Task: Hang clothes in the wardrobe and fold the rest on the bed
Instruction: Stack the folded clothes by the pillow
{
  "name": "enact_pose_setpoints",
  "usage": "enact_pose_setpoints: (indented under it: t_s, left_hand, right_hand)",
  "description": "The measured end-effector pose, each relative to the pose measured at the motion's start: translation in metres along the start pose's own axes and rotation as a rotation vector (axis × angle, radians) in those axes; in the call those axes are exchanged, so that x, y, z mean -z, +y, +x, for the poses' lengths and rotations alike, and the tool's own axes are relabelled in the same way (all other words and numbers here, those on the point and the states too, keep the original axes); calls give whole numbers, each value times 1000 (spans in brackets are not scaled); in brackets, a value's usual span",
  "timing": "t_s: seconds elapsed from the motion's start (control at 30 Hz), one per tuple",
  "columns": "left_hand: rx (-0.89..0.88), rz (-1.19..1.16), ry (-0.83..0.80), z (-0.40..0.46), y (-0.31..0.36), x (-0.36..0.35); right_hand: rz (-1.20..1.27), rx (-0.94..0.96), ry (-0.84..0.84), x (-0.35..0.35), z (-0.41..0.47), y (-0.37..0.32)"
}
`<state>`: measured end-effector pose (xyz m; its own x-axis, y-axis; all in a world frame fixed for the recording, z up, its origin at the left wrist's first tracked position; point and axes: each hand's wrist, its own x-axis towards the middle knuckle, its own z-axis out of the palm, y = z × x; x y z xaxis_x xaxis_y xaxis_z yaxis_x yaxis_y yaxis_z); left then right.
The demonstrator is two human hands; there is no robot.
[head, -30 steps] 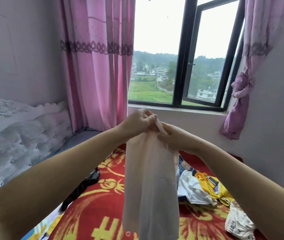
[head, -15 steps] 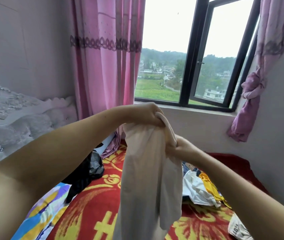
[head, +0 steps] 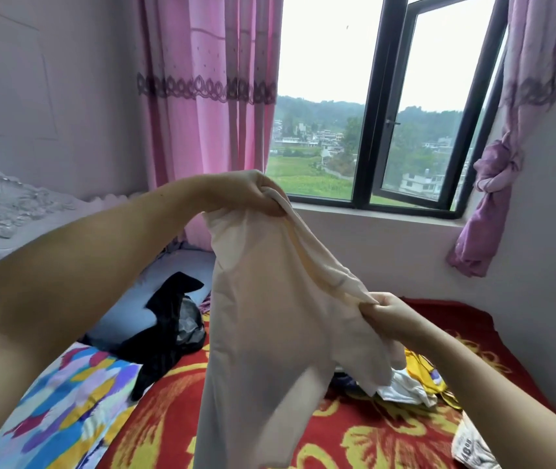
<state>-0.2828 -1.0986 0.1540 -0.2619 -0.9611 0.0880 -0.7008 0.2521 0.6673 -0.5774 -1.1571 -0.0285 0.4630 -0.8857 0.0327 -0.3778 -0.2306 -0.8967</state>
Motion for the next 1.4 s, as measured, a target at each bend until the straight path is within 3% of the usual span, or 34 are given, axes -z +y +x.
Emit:
enact_pose_setpoints:
  t_s: [0.2, 0.33, 0.7, 0.8, 0.87, 1.07, 1.17, 1.27, 1.4]
  left_hand:
    - [12, -1, 43, -1, -4, 10]
    - [32, 20, 29, -4, -5, 15]
    - [440, 183, -460, 1, -74, -27]
    - [473, 544, -506, 19, -114, -55]
    - [476, 669, -352, 32, -138, -67]
    - [434, 429, 269, 59, -188, -53]
    - [359, 375, 404, 59, -183, -29]
    - [262, 351, 346, 52, -173, -10]
    - [180, 358, 35, 22, -174, -27]
  right_hand:
    - [-41, 19, -248, -20, -11, -17]
    - [-319, -46, -289, -15, -6, -10]
    - [-631, -413, -398, 53, 5, 54]
    - [-845, -358, -261, 41, 23, 75]
    - [-967, -321, -146, 30, 39, 84]
    - [-798, -144, 215, 21, 94, 73]
    - [-834, -15, 346, 28, 115, 48]
    - [-874, 99, 426, 38, 126, 34]
    - [-869, 168, 380, 31, 115, 50]
